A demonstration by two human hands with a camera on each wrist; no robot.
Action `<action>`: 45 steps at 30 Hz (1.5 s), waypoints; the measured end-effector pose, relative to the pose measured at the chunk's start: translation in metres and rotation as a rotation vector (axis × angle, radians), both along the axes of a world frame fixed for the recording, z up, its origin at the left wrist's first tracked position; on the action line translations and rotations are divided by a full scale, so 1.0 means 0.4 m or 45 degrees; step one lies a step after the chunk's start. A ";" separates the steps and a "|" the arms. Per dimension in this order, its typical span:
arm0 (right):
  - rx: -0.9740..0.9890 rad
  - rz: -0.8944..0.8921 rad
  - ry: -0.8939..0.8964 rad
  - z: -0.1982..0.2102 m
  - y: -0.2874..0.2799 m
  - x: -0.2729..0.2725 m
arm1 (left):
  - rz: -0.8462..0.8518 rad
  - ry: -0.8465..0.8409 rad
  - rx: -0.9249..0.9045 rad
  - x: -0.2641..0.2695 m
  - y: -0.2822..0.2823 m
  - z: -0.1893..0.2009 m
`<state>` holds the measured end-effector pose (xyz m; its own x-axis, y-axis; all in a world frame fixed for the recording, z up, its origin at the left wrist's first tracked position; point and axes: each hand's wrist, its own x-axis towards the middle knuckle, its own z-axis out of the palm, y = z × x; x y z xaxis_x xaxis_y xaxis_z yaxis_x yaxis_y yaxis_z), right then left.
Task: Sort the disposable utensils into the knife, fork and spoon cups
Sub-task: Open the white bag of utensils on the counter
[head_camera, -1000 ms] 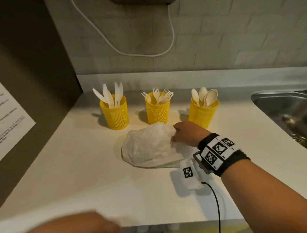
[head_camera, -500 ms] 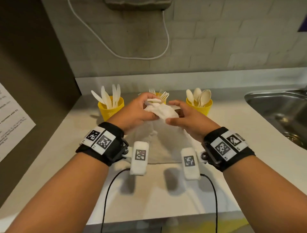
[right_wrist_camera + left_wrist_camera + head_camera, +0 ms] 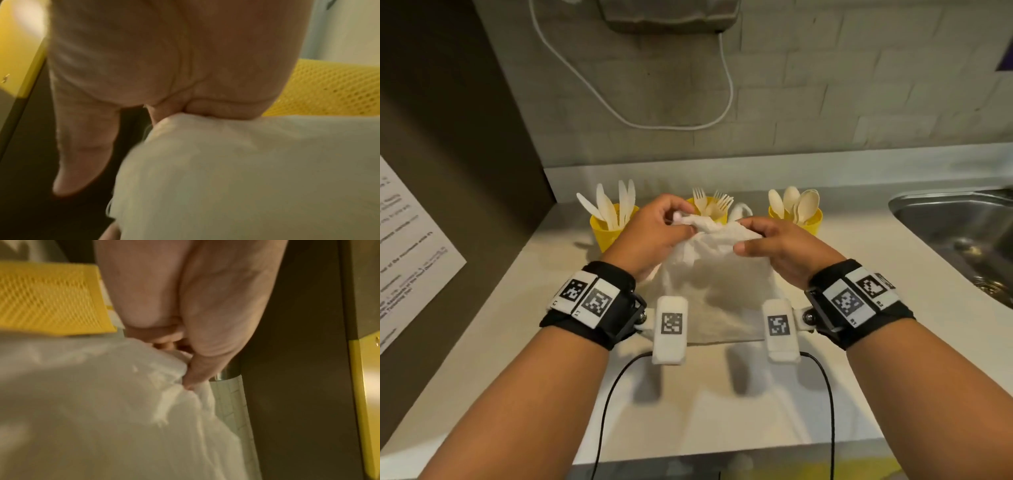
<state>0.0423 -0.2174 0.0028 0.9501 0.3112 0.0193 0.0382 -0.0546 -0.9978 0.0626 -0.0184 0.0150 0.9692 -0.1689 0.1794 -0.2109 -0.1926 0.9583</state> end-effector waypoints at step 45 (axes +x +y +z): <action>1.078 -0.679 -0.073 0.058 -0.152 -0.039 | 0.018 -0.300 0.624 -0.056 0.152 0.041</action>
<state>0.0269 -0.2781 0.0262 0.9522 -0.2926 0.0876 0.2650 0.6488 -0.7134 0.0404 0.0425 0.0312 0.9150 -0.2748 0.2953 -0.4033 -0.6095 0.6826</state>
